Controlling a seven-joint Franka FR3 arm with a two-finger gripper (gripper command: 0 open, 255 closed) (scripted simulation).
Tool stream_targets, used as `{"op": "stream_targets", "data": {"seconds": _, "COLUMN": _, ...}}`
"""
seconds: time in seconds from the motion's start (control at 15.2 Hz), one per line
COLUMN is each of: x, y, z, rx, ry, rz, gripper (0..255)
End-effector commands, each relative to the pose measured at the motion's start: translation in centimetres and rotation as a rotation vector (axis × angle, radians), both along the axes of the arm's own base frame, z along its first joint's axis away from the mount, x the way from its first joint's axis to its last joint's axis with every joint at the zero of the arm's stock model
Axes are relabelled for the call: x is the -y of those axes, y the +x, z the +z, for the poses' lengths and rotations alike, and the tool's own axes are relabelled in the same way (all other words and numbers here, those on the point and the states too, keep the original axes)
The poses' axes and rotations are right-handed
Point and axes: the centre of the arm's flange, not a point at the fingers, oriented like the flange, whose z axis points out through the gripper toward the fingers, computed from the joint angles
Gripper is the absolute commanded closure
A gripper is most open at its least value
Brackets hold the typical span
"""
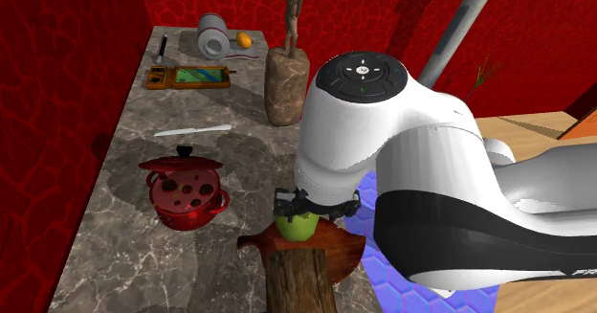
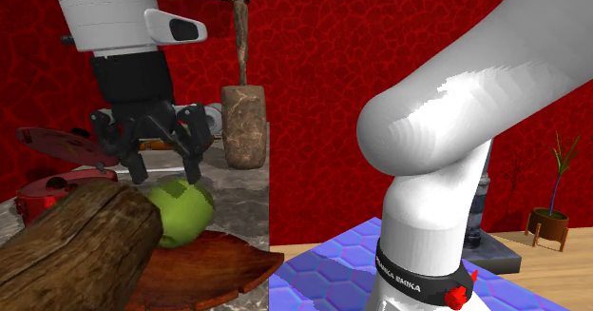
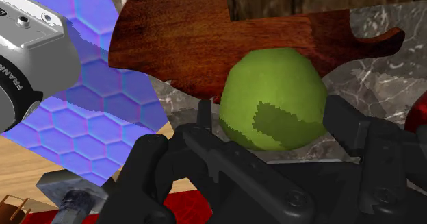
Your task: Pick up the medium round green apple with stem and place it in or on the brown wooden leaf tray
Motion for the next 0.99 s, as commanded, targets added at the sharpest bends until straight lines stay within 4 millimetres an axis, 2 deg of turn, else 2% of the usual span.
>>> {"op": "stream_targets", "data": {"seconds": 0.0, "x": 0.0, "y": 0.0, "z": -0.1, "rx": -0.002, "ry": 0.001, "rz": 0.000, "gripper": 0}}
{"op": "stream_targets", "data": {"seconds": 0.13, "x": 0.0, "y": -0.1, "z": 0.1, "rx": -0.002, "ry": 0.001, "rz": 0.000, "gripper": 0}}
{"op": "stream_targets", "data": {"seconds": 0.4, "x": -0.8, "y": -0.4, "z": 5.0, "rx": -0.002, "ry": 0.001, "rz": 0.000, "gripper": 0}}
{"op": "stream_targets", "data": {"seconds": 0.92, "x": -0.8, "y": -0.4, "z": 5.0, "rx": -0.002, "ry": 0.001, "rz": 0.000, "gripper": 0}}
